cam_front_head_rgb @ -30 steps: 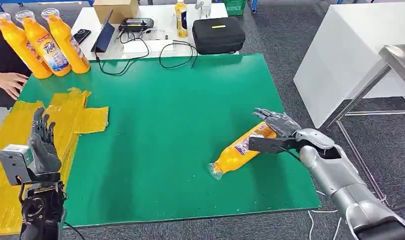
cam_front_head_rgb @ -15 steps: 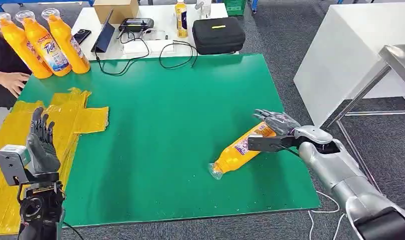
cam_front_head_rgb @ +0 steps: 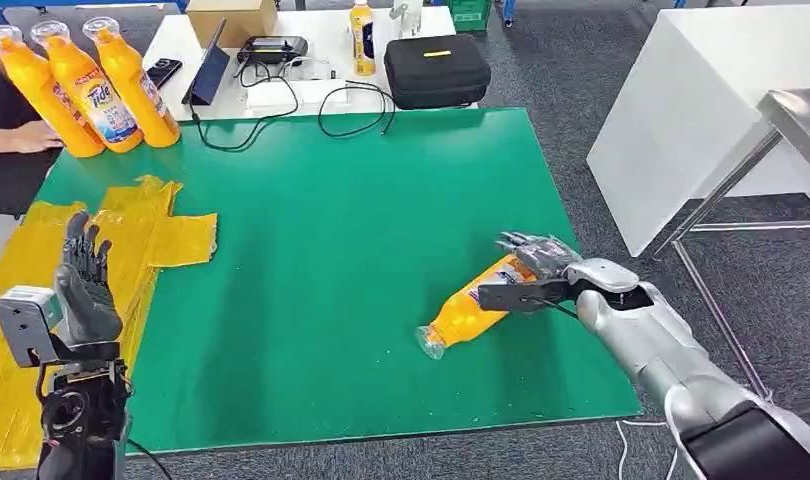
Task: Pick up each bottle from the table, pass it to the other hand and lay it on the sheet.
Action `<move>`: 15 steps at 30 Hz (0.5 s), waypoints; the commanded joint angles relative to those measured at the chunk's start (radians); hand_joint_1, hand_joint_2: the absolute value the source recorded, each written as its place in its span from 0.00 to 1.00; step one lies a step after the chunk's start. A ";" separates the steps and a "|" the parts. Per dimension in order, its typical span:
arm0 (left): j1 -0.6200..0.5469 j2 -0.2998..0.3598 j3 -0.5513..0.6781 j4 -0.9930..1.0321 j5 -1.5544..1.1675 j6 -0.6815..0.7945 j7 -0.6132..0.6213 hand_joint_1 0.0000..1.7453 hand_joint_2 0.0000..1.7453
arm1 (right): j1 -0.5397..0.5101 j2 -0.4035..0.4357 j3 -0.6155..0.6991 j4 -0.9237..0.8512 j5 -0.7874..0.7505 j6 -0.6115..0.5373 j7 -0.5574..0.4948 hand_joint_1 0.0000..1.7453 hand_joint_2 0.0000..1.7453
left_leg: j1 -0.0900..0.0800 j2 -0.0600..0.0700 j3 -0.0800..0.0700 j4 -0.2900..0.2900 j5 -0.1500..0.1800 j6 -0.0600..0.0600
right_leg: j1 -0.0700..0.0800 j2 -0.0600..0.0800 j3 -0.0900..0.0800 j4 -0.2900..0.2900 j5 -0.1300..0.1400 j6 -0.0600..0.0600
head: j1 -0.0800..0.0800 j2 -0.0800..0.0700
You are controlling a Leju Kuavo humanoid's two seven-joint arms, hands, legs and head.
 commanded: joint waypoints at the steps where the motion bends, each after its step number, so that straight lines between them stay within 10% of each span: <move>1: -0.054 0.006 0.011 0.073 0.003 -0.001 0.004 0.00 0.00 | -0.061 0.061 0.055 0.130 0.005 -0.002 0.002 0.00 1.00 | 0.000 0.001 0.002 -0.001 0.000 -0.002 | 0.000 0.000 0.001 -0.001 0.000 -0.001 | -0.001 0.000; 15: -0.097 0.005 -0.022 0.098 0.012 -0.007 0.023 0.00 0.00 | -0.013 0.160 0.172 0.309 0.135 0.018 0.117 0.00 1.00 | 0.002 -0.001 0.003 -0.001 0.000 -0.002 | 0.002 -0.002 0.003 -0.002 0.000 -0.001 | 0.000 0.000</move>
